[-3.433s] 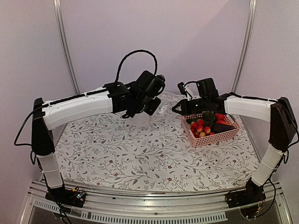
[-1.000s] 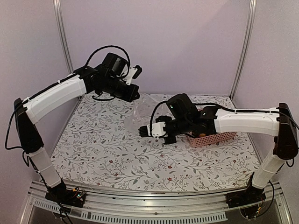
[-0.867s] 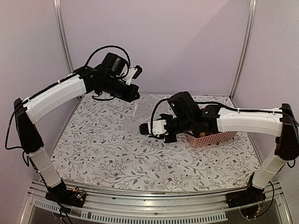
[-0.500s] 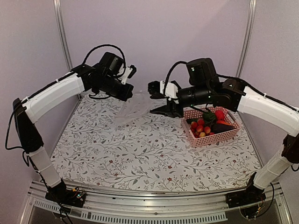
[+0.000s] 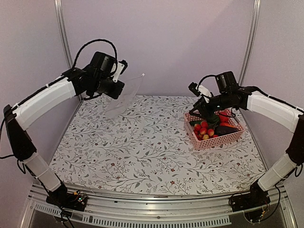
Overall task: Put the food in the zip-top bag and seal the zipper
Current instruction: Adjust the bin at the center of the board.
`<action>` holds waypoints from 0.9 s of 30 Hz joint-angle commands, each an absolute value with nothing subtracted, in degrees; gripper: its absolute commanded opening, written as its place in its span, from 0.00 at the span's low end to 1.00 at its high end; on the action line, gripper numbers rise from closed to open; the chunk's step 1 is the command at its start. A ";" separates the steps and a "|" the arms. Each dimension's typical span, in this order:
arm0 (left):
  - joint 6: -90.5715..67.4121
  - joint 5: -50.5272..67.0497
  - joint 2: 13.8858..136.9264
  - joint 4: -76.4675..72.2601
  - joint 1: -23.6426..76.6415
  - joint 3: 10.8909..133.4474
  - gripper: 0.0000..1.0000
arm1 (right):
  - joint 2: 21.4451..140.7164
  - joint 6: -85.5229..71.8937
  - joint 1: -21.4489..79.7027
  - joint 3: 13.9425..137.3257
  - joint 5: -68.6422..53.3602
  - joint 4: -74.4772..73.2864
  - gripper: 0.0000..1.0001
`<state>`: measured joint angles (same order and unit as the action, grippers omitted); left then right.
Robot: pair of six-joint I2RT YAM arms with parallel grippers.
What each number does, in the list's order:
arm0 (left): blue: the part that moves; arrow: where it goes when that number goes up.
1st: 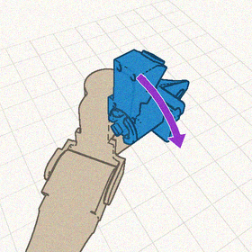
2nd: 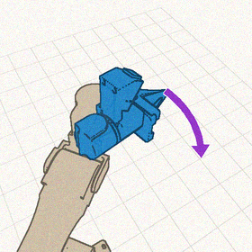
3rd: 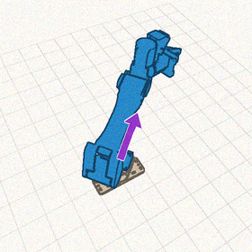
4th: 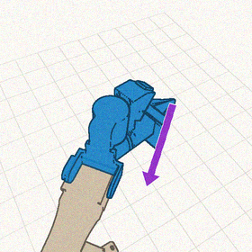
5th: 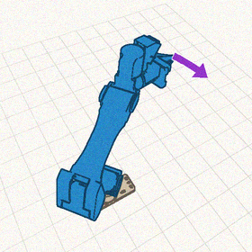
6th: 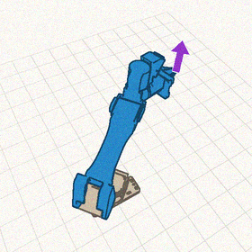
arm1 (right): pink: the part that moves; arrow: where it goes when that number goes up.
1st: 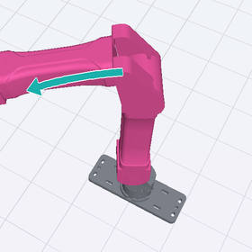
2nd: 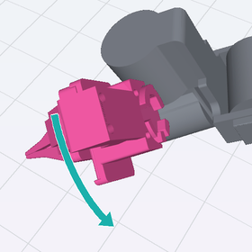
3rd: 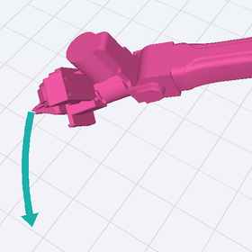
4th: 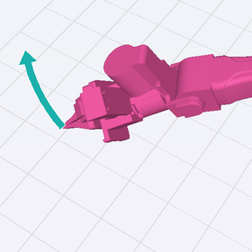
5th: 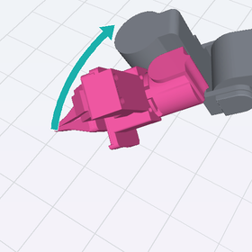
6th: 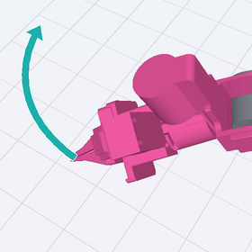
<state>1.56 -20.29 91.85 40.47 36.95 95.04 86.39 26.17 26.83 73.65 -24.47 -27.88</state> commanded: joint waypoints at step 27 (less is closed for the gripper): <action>0.26 -12.63 89.19 12.24 36.49 71.63 0.00 | 114.31 22.51 29.10 87.47 -19.56 -42.43 0.21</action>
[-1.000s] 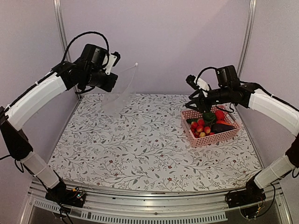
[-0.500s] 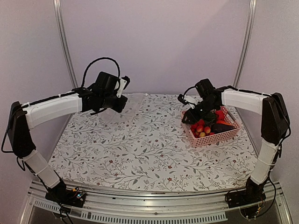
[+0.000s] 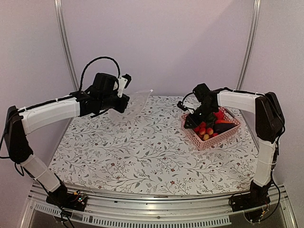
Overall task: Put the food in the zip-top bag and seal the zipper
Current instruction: Adjust the bin at the center of the board.
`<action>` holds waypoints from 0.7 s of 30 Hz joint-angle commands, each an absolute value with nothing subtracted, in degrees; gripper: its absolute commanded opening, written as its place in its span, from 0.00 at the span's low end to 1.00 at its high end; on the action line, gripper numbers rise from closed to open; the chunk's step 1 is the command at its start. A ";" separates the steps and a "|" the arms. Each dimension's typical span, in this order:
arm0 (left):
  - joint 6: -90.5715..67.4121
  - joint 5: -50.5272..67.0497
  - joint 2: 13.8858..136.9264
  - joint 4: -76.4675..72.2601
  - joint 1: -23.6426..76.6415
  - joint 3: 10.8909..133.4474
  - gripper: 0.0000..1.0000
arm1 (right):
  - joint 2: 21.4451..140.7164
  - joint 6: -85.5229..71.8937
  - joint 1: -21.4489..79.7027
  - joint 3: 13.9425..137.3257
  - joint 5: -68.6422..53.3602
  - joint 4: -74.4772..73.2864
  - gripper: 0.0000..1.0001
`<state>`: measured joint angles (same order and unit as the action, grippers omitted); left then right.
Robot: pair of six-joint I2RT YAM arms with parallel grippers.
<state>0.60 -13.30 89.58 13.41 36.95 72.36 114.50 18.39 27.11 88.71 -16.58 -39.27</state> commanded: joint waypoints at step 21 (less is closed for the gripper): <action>0.16 -10.89 89.58 13.92 36.13 72.64 0.00 | 87.42 34.06 33.40 57.60 -17.10 -46.20 0.05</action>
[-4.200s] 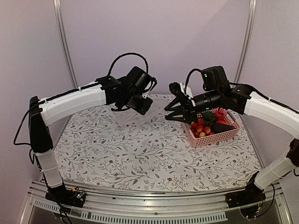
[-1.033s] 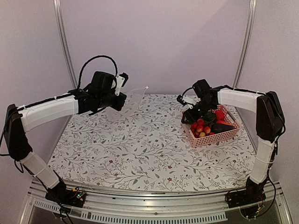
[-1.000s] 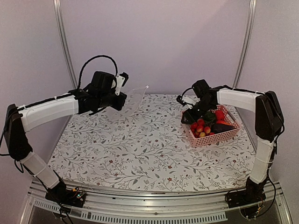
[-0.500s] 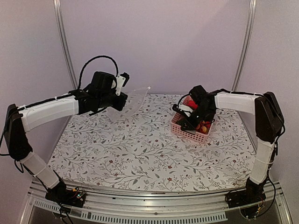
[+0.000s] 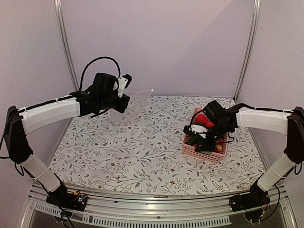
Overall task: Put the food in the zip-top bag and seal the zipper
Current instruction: Adjust the bin at the center of the board.
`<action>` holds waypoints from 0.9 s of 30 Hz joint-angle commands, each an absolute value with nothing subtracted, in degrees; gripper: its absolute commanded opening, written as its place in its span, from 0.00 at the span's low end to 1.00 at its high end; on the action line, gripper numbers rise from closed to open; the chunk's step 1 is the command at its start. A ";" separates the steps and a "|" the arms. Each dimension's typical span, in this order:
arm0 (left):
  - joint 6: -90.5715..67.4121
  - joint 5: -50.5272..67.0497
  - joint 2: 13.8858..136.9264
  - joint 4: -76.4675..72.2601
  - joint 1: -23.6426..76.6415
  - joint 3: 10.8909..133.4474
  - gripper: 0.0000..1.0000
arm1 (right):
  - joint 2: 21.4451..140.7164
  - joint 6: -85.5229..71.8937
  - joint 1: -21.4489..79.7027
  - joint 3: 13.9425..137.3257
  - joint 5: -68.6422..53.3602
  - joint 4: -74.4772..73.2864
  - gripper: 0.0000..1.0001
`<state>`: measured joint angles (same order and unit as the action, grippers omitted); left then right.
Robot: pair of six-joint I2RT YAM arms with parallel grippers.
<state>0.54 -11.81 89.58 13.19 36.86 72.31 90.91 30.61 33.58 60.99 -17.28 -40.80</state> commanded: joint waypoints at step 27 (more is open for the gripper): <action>-2.70 -7.31 91.27 16.45 36.30 74.53 0.01 | 94.48 28.87 17.58 75.37 -20.52 -40.01 0.57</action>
